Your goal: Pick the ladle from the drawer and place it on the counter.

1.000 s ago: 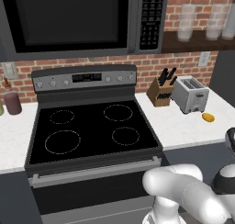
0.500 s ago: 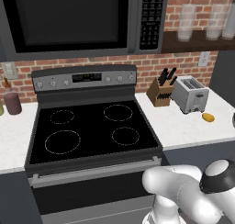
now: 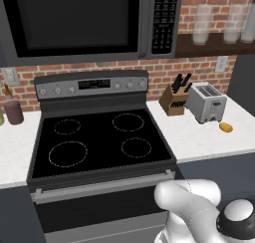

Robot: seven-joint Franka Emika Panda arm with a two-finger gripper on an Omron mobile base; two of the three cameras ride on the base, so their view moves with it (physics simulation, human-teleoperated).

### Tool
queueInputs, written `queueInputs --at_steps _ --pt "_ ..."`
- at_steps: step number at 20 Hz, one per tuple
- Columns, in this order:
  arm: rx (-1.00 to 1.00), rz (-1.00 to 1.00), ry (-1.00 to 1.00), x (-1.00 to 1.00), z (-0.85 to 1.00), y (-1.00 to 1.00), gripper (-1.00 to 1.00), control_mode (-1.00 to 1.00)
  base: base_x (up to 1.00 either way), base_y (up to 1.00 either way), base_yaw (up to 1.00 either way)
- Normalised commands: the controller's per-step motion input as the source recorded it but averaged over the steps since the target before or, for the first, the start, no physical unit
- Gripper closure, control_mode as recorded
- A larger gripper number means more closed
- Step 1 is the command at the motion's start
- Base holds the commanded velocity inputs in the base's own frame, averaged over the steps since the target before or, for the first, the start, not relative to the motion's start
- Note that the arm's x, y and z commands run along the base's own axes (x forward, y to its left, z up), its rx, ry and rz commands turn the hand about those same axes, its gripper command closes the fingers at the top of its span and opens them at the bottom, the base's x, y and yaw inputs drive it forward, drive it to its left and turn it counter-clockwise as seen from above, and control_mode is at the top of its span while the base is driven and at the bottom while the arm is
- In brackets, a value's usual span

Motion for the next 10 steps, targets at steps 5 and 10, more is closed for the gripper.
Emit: queueInputs --at_steps 5,10 --pt "-0.04 0.23 -0.63 0.58 0.00 0.55 1.00 -1.00 0.00 0.00 0.00" --pt "-0.09 0.18 -0.15 0.70 0.04 0.71 1.00 -1.00 0.00 0.00 0.00"
